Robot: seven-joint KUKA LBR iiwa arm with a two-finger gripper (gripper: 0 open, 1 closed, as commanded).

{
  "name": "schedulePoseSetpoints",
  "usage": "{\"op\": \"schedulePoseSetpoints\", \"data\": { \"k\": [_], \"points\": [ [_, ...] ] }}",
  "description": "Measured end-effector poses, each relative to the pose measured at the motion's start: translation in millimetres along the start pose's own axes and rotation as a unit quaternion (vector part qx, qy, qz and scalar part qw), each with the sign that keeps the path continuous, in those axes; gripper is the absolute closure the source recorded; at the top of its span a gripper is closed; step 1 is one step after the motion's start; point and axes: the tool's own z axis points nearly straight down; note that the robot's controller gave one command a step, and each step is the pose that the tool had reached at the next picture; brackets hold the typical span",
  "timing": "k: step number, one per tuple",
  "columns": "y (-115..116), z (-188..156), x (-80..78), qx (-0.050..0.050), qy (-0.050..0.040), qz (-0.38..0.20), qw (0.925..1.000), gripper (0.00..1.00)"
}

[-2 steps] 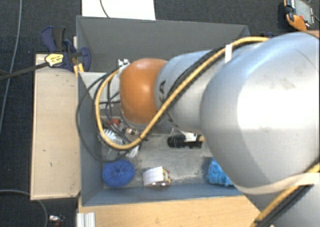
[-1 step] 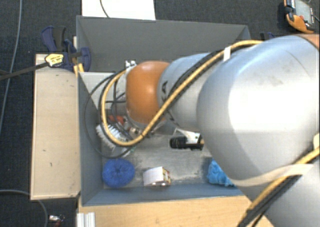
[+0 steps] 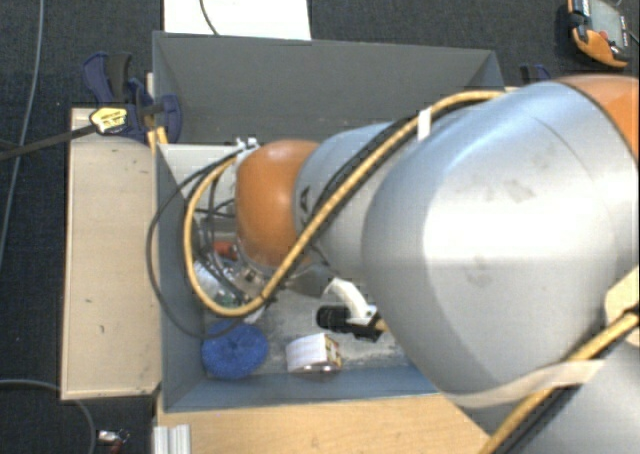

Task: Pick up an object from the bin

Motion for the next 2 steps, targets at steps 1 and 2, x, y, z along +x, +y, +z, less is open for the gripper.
{"op": "schedulePoseSetpoints", "data": {
  "k": [1,2],
  "points": [
    [0.0,-0.1,0.0,0.0,0.0,0.001,1.0,1.0],
    [-0.3,-0.9,-0.1,0.0,-0.0001,0.001,1.0,1.0]
  ]
}}
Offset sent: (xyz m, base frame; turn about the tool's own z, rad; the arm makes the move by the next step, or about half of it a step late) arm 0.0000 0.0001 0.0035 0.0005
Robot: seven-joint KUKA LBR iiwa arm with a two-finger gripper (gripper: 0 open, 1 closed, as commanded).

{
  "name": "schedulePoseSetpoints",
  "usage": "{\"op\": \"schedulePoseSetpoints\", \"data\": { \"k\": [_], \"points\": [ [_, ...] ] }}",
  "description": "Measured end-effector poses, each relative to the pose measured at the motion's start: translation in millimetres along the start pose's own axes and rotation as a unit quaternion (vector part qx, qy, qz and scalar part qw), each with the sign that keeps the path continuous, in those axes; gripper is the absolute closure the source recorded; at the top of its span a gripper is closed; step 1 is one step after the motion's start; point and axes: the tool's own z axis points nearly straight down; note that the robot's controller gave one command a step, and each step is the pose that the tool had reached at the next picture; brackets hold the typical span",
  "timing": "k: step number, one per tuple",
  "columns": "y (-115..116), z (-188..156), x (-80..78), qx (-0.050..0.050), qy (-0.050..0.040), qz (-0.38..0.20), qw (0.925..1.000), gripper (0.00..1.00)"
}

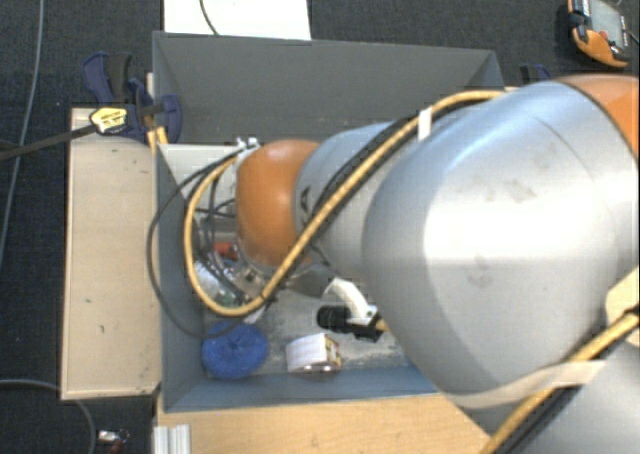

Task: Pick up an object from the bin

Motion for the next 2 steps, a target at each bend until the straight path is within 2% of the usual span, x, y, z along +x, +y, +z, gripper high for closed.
{"op": "schedulePoseSetpoints", "data": {
  "k": [1,2],
  "points": [
    [-4,-16,1.4,0.007,0.0036,0.0,1.0,1.0],
    [-2,-65,0.3,0.006,0.003,-0.003,1.0,1.0]
  ]
}}
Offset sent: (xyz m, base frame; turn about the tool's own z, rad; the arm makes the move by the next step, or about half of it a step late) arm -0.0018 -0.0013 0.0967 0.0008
